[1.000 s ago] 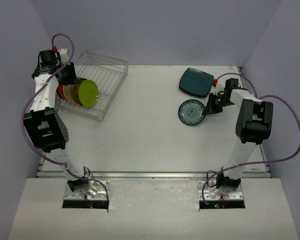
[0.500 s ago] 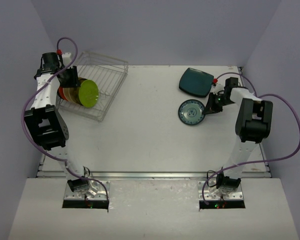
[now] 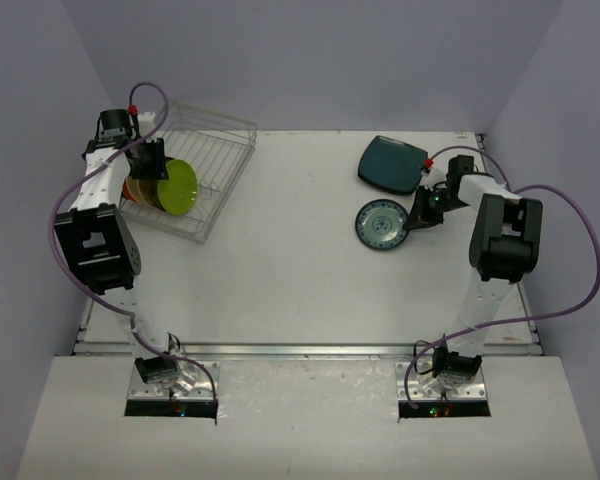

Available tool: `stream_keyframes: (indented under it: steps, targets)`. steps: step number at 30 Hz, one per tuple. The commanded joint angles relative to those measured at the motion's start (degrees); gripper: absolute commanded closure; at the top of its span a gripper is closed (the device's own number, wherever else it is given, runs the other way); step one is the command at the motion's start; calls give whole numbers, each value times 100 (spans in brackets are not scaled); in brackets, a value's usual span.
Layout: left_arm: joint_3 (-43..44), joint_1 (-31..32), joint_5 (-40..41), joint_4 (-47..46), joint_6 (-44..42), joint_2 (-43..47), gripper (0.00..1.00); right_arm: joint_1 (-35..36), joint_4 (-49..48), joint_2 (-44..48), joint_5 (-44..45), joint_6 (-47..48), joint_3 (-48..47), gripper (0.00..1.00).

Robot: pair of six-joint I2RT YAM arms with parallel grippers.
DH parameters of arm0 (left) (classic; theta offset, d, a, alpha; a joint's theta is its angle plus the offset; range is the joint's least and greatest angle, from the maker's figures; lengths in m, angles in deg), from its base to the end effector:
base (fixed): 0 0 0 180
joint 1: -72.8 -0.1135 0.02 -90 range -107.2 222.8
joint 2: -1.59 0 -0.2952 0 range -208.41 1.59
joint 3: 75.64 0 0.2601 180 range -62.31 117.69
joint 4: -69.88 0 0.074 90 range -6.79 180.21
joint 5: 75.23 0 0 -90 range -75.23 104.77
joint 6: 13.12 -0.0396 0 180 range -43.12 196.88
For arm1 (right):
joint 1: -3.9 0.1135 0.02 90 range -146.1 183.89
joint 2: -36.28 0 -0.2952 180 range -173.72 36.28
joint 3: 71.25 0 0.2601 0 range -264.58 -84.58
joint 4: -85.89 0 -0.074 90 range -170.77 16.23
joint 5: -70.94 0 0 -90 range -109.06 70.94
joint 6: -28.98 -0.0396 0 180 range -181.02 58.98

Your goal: Unload the plates from the dish rack

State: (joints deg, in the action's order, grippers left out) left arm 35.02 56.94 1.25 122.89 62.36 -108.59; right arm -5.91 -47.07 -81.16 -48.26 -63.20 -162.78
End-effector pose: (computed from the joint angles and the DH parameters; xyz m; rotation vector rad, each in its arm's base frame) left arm 0.4358 0.1142 0.3035 0.0699 2.4523 -0.0626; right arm 0.4189 -0.0528 0.1580 0.1794 2.7308 0.6835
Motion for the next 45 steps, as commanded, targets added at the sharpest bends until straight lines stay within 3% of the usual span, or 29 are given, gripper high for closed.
stream_keyframes:
  steps: [1, 4, 7, 12, 17, 24, 30, 32, 34, 36, 39, 42, 45]
  targets:
    - [-12, 131, 302, -359, -124, 11, 68, 96, 1, -104, 6, 4, -220, 90]
    - [-24, 174, 440, -408, -156, 0, 71, 130, 22, -127, 43, -30, -242, 82]
    - [-62, 227, 632, -505, -156, 22, 76, 160, 49, -148, 102, -98, -250, 64]
    - [-65, 322, 888, -655, -159, 103, 85, 171, 104, -46, 168, -159, -305, 43]
    - [-100, 465, 1119, -769, -256, 331, 99, 172, 295, 299, 119, -174, -557, 37]
    - [-109, 858, 1662, -983, -453, 914, 100, 172, 482, 832, -78, -215, -825, 34]
    - [-152, 1708, 2744, -1371, -1066, 1694, 100, 184, 235, 1465, -381, -275, -721, 30]
    - [-118, 1924, 2923, -1426, -1214, 1874, 100, 240, -64, 1741, -458, -297, -447, 17]
    - [60, 1982, 2602, -1195, -1116, 2014, 100, 313, -279, 1933, -532, -322, -255, 8]
    - [233, 1982, 1702, -764, -938, 2085, 100, 537, -569, 2153, -704, -365, 1, 3]
    - [89, 1982, -370, -296, -550, 2362, 100, 916, -902, 2550, -896, -544, 222, 1]
    - [-336, 1991, -1894, -382, -21, 2610, 100, 1297, -1200, 2805, -1288, -791, 297, 1]
    - [-642, 2033, -2829, -478, 261, 2637, 100, 1685, -1574, 2943, -1690, -1066, 313, 1]
